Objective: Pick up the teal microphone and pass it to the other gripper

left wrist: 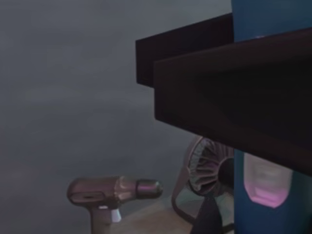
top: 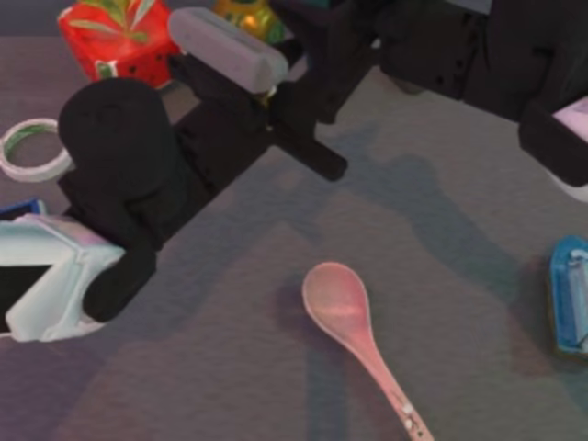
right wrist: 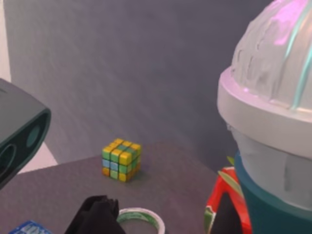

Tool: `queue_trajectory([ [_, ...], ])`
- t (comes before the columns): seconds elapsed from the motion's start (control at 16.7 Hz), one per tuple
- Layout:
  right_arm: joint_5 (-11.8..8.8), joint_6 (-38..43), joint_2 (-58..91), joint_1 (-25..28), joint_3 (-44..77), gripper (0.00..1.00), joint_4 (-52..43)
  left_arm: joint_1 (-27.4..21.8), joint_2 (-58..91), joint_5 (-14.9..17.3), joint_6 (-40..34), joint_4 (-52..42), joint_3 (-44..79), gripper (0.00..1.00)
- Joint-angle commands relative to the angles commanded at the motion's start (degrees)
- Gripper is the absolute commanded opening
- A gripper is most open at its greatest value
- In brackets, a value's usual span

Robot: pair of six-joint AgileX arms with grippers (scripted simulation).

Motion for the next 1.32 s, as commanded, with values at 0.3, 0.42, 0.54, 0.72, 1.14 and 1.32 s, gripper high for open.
queue_trajectory([
  [0.3, 0.0, 0.0, 0.0, 0.0, 0.0, 0.0, 0.0, 0.0, 0.0, 0.0, 0.0, 0.0, 0.0, 0.98],
  [0.42, 0.0, 0.0, 0.0, 0.0, 0.0, 0.0, 0.0, 0.0, 0.0, 0.0, 0.0, 0.0, 0.0, 1.0],
  [0.54, 0.0, 0.0, 0.0, 0.0, 0.0, 0.0, 0.0, 0.0, 0.0, 0.0, 0.0, 0.0, 0.0, 1.0],
  [0.72, 0.0, 0.0, 0.0, 0.0, 0.0, 0.0, 0.0, 0.0, 0.0, 0.0, 0.0, 0.0, 0.0, 1.0],
  [1.14, -2.8, 0.5, -2.7, -3.1, -1.9, 0.0, 0.0, 2.1, -5.9, 0.7, 0.3, -0.3, -6.9, 1.0],
  [1.32, -6.0, 0.1, -5.1, -5.7, -4.0, 0.0, 0.2, 3.6, -12.6, 1.8, 0.0, -0.3, -13.4, 1.0],
])
